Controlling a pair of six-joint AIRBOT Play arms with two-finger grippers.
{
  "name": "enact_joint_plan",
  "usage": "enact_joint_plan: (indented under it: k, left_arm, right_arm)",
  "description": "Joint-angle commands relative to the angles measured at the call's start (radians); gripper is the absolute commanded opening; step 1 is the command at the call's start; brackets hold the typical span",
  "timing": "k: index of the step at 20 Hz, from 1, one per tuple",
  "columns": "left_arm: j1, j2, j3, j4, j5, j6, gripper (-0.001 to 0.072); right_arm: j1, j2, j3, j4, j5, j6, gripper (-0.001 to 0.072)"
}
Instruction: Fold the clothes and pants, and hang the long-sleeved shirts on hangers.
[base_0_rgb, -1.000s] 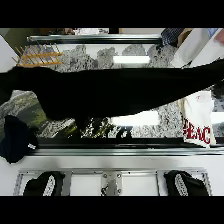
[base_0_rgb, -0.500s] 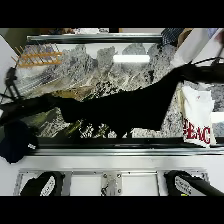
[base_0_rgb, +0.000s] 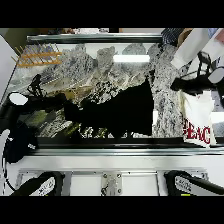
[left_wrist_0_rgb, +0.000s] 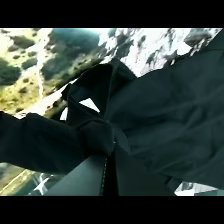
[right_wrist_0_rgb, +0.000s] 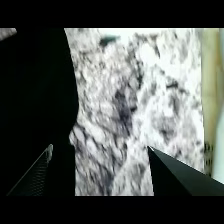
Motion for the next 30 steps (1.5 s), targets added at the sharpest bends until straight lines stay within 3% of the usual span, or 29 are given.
enact_joint_plan:
  k: [1,7,19,22,23,26,30]
  left_arm:
    - [0.003,0.008,-0.05,0.001,0.022,0.02,0.0009]
    - [0.003,0.046,-0.153,0.001,0.047,0.02,0.0008]
    - [0.003,0.046,-0.159,-0.001,0.05,0.02,0.0009]
    - [0.003,0.046,-0.159,-0.001,0.05,0.02,0.0009]
    - [0.004,0.046,-0.154,0.0,0.048,0.02,0.0009]
    - [0.04,0.095,-0.048,-0.002,-0.032,0.019,0.0009]
    - [0.084,0.329,0.204,-0.011,-0.122,-0.018,0.0009]
  right_arm:
    - [-0.014,0.121,-0.28,-0.004,0.119,0.054,0.0654]
    - [0.005,0.154,-0.641,0.299,-0.111,0.053,0.0654]
    - [0.302,0.063,-0.658,0.348,-0.319,0.117,0.0631]
    - [0.318,0.068,-0.655,0.365,-0.378,0.117,0.0128]
    - [0.311,0.078,-0.644,0.355,-0.385,0.113,0.0011]
    - [0.216,0.19,-0.505,0.276,-0.306,0.063,0.0009]
    - [0.013,0.429,-0.113,0.156,-0.123,-0.005,0.0009]
